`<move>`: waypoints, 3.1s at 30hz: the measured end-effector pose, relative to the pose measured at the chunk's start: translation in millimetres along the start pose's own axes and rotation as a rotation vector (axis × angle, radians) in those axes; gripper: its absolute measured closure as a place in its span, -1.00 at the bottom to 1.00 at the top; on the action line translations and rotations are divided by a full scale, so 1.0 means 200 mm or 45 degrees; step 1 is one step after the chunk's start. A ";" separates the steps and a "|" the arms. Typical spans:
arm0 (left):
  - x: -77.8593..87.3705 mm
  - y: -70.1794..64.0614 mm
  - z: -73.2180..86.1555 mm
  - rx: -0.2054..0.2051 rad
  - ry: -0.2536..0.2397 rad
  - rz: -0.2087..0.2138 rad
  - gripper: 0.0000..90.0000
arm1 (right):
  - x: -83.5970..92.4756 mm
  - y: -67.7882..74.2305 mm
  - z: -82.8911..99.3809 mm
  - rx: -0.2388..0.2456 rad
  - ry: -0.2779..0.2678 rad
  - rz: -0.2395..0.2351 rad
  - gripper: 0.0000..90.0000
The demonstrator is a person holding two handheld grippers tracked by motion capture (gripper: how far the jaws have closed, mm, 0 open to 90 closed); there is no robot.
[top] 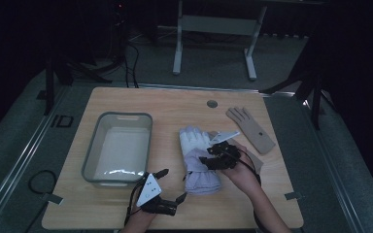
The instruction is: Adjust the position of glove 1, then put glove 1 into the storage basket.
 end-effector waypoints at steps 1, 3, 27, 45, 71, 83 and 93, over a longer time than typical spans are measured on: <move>0.00 -0.01 -0.01 0.006 -0.004 0.000 -0.97 | 0.02 -0.01 0.01 -0.014 -0.009 0.011 0.09; 0.01 -0.02 -0.03 0.009 0.007 -0.021 -0.97 | 0.04 -0.02 0.03 -0.044 -0.016 0.019 0.15; -0.14 -0.10 -0.29 0.101 0.306 -0.180 -0.45 | 0.07 -0.06 0.17 -0.286 -0.235 -0.059 -0.61; -0.29 -0.05 -0.07 0.312 0.610 -0.274 -0.34 | -0.21 -0.09 0.30 -0.598 -0.026 -0.165 -0.05; -0.32 0.02 0.01 0.508 0.700 -0.117 0.04 | -0.20 0.06 0.23 -0.187 0.043 0.147 0.74; -0.31 0.00 -0.02 0.503 0.717 -0.075 0.63 | -0.18 0.07 0.22 -0.199 0.042 0.172 0.78; -0.28 0.00 -0.12 0.409 0.743 -0.053 0.67 | -0.11 0.07 0.17 -0.236 -0.030 0.157 0.78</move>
Point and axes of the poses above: each handheld gripper's, and its own axes: x roughly backward along the jaws, z roughly out of its underside, y roughly to its left, the point moved 5 cm from there along -x, roughly forward along the jaws, and after that the axes turned 15 degrees about x, right-handed, at the moved point
